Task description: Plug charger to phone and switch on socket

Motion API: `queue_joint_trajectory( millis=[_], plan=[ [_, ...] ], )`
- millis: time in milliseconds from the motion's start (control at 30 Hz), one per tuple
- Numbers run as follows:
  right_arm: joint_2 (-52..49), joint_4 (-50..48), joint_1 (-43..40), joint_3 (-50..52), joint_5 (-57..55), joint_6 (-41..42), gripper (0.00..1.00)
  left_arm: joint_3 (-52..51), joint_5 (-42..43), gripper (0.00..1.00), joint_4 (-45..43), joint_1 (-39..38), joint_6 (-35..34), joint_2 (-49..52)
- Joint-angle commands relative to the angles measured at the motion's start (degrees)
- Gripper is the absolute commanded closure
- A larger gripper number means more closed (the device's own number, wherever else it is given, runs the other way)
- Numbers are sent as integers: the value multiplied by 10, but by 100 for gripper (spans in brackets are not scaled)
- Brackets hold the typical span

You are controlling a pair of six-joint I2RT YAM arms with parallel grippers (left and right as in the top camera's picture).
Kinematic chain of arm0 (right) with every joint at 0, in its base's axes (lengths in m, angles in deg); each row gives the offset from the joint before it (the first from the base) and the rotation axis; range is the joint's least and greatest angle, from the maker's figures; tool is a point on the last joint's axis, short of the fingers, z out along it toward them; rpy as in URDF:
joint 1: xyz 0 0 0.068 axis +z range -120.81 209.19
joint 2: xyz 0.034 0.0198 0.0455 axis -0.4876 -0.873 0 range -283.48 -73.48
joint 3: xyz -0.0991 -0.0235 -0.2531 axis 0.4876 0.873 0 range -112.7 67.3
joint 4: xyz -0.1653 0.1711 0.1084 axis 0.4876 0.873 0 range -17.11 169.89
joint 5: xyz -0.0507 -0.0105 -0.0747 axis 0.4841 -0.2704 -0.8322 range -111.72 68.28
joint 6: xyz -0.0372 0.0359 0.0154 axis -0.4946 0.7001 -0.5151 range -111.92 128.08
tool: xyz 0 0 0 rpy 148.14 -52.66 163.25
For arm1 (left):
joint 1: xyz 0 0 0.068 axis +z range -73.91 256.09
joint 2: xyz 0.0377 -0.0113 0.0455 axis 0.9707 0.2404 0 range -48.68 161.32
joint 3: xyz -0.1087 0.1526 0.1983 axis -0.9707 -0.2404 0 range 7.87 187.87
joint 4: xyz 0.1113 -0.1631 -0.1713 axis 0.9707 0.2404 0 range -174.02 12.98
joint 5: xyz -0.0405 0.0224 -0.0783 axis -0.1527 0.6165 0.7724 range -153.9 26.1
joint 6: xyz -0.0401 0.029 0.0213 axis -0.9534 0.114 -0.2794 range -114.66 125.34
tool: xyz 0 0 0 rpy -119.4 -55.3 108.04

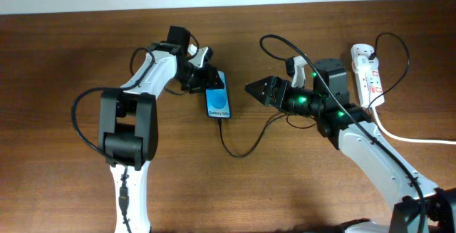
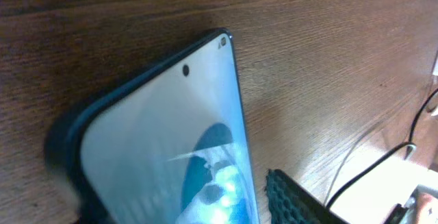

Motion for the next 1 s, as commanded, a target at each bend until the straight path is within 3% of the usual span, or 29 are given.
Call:
queue_joint_trajectory(
  millis=[0,67,200,333,367,400,467,600,900,967],
  plan=[
    [0,0,-4,-2,-2,-11,6,9,-124,32,32,6,9,0],
    [0,4,-4,-2,-3,-24,5,27,-171,25,61,29,9,0],
    [17,71,-4,-5,-8,-76,2,151,-195,26,145,90,9,-5],
    [65,304,-4,-106,-158,-157,2,307,-206,23,226,143,11,-32],
    [74,369,-4,-146,-199,-180,2,329,-208,8,237,153,11,-40],
    [80,427,-4,-189,-241,-192,2,342,-207,1,243,166,11,-49],
    [87,527,-4,-272,-325,-193,2,342,-207,1,252,181,11,-54],
    [115,610,-4,-347,-413,-192,2,341,-207,1,256,181,11,-53],
    [143,714,-5,-348,-516,-183,2,341,-207,1,256,181,11,-53],
    [144,727,-39,-353,-519,-174,2,341,-207,1,256,181,11,-53]
  ],
)
